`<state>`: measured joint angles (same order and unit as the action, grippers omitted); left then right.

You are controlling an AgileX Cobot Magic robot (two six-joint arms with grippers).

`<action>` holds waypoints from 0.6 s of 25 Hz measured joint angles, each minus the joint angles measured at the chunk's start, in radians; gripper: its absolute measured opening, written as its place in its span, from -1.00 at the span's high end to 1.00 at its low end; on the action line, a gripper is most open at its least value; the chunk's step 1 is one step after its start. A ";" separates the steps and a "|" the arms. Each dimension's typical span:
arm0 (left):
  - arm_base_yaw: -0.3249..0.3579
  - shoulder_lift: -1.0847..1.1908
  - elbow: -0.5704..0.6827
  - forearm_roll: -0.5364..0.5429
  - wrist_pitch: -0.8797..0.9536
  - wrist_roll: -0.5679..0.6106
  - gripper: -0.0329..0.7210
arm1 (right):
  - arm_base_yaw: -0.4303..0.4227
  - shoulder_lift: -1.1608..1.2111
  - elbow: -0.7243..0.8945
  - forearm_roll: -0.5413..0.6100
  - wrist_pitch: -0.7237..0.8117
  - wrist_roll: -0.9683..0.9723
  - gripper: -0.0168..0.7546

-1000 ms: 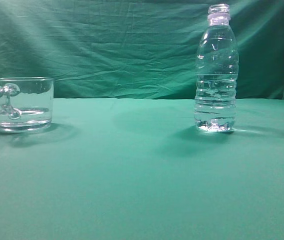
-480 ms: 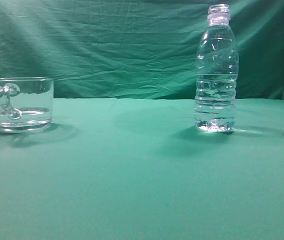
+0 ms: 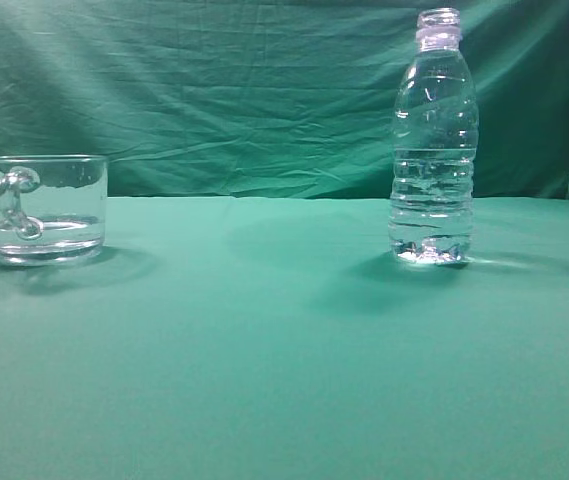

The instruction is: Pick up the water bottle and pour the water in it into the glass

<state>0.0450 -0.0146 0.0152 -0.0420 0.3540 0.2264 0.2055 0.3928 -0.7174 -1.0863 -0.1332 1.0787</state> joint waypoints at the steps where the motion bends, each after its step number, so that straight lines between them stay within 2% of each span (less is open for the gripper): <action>1: 0.000 0.000 0.000 0.000 0.000 0.000 0.91 | 0.000 0.000 0.009 0.148 0.072 -0.143 0.96; 4: 0.000 0.000 0.000 0.000 0.000 0.000 0.91 | 0.000 0.000 0.030 0.548 0.360 -0.517 0.96; 5: 0.000 0.000 0.000 0.000 0.000 0.000 0.91 | 0.000 -0.002 0.041 0.649 0.461 -0.644 0.96; 7: 0.000 0.000 0.000 0.000 0.000 0.000 0.91 | 0.000 -0.024 0.082 0.767 0.580 -0.849 0.96; 10: 0.000 0.000 0.000 0.000 0.000 0.000 0.91 | 0.000 -0.114 0.193 0.827 0.580 -1.001 0.96; 15: 0.000 0.000 0.000 0.000 0.000 0.000 0.91 | 0.000 -0.283 0.410 0.842 0.482 -1.010 0.96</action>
<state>0.0450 -0.0146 0.0152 -0.0420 0.3540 0.2264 0.2055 0.1101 -0.3078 -0.2445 0.3485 0.0685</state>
